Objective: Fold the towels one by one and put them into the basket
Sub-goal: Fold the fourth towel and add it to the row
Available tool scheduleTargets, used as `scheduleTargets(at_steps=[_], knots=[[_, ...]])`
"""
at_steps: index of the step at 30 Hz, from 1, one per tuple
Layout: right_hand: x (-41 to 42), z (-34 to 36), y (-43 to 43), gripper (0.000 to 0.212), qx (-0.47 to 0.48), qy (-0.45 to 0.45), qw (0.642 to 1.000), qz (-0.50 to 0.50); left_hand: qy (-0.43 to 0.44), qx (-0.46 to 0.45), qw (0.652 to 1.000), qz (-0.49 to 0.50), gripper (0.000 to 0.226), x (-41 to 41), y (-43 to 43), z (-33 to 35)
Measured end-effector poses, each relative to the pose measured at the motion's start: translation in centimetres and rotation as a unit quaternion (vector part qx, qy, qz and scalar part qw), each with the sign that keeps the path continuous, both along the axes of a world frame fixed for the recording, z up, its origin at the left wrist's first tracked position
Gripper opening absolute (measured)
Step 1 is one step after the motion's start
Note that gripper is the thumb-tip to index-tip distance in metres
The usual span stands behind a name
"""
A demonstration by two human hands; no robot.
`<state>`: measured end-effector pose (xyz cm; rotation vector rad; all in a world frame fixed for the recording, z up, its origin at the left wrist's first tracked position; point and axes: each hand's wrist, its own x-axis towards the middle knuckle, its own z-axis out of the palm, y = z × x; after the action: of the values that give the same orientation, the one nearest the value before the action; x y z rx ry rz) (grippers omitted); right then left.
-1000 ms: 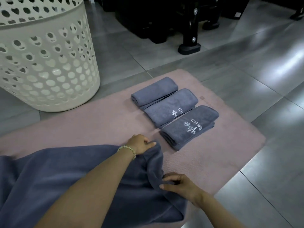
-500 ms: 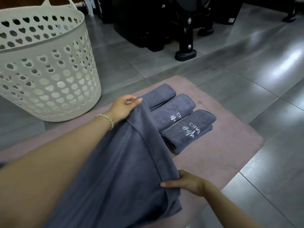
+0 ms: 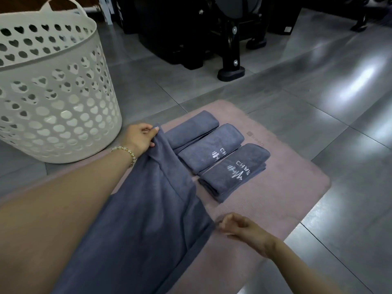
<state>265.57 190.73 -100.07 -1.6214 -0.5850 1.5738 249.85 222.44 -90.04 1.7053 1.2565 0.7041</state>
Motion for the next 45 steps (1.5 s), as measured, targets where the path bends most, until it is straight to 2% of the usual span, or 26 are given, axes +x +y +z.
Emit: scheduleTargets(at_steps=[2, 5, 8, 12, 15, 17, 19, 21, 22, 24, 26, 27, 30, 34, 36, 38, 40, 41, 45], knots=[[-0.9, -1.5, 0.3, 0.037, -0.02, -0.056, 0.997, -0.054, -0.004, 0.001, 1.0, -0.007, 0.018, 0.3, -0.3, -0.6], [-2.2, -3.4, 1.6, 0.041, -0.054, -0.13, 0.983, -0.119, 0.002, 0.01, 1.0, -0.022, 0.023, 0.3, -0.5, -1.6], [-2.9, -3.6, 3.1, 0.038, -0.082, -0.175, 0.976, -0.096, 0.005, 0.012, 1.0, -0.011, 0.023, -0.1, -0.7, -2.6], [-4.2, -2.5, 4.4, 0.052, -0.142, -0.209, 0.964, -0.083, -0.001, 0.009, 1.0, 0.002, 0.023, -0.4, -1.2, -3.4], [-3.9, -2.5, 5.1, 0.036, -0.176, -0.255, 0.95, -0.037, -0.021, -0.033, 0.999, 0.002, 0.023, -0.1, -1.5, -3.6], [-3.7, -2.6, 5.2, 0.023, -0.162, -0.185, 0.966, -0.08, -0.035, -0.052, 0.998, 0.001, 0.023, 0.1, -1.7, -3.7], [-3.9, -1.7, 4.8, 0.014, -0.113, -0.001, 0.979, -0.17, -0.042, -0.053, 0.998, 0.002, 0.023, 0.1, -1.7, -3.8], [-3.6, 0.0, 4.3, 0.014, -0.011, 0.126, 0.969, -0.214, -0.034, -0.017, 0.999, 0.009, 0.024, 0.0, -0.9, -3.9], [-2.8, 0.4, 3.9, 0.018, 0.047, 0.133, 0.963, -0.228, -0.027, 0.009, 0.999, 0.017, 0.024, -0.1, -0.3, -3.9], [-0.2, 1.0, 2.6, 0.035, 0.13, 0.082, 0.945, -0.289, -0.042, 0.032, 0.997, 0.047, 0.024, 0.1, 1.0, -3.9], [2.8, 1.3, 1.0, 0.058, 0.152, 0.01, 0.927, -0.344, -0.059, 0.036, 0.996, 0.064, 0.021, 0.9, 1.6, -3.9], [3.9, 1.3, 0.3, 0.059, 0.144, -0.022, 0.925, -0.351, -0.041, 0.041, 0.997, 0.056, 0.019, 1.7, 1.8, -4.0], [5.2, 0.3, -0.6, 0.015, 0.107, -0.082, 0.932, -0.335, 0.036, 0.02, 0.998, -0.043, 0.033, 4.3, 1.5, -5.4], [5.3, -2.0, -0.4, 0.012, 0.047, -0.139, 0.929, -0.34, 0.061, -0.094, 0.985, -0.132, 0.068, 6.3, -2.2, -7.6], [5.2, -2.5, -0.1, 0.009, 0.028, -0.18, 0.924, -0.337, 0.02, -0.121, 0.985, -0.123, 0.073, 6.3, -4.3, -8.1], [4.8, -2.1, 0.2, 0.011, 0.024, -0.276, 0.903, -0.328, -0.008, -0.15, 0.986, -0.076, 0.065, 5.8, -6.3, -8.5], [4.1, -1.3, 0.4, 0.019, 0.055, -0.383, 0.871, -0.303, 0.006, -0.202, 0.977, -0.063, 0.033, 5.4, -8.4, -8.9], [3.6, -0.8, 0.6, 0.019, 0.08, -0.408, 0.864, -0.283, 0.007, -0.235, 0.969, -0.074, 0.019, 5.4, -9.5, -8.9], [1.5, -0.1, 1.6, 0.026, 0.119, -0.402, 0.889, -0.182, -0.043, -0.284, 0.955, -0.069, 0.034, 6.7, -11.2, -9.0]])
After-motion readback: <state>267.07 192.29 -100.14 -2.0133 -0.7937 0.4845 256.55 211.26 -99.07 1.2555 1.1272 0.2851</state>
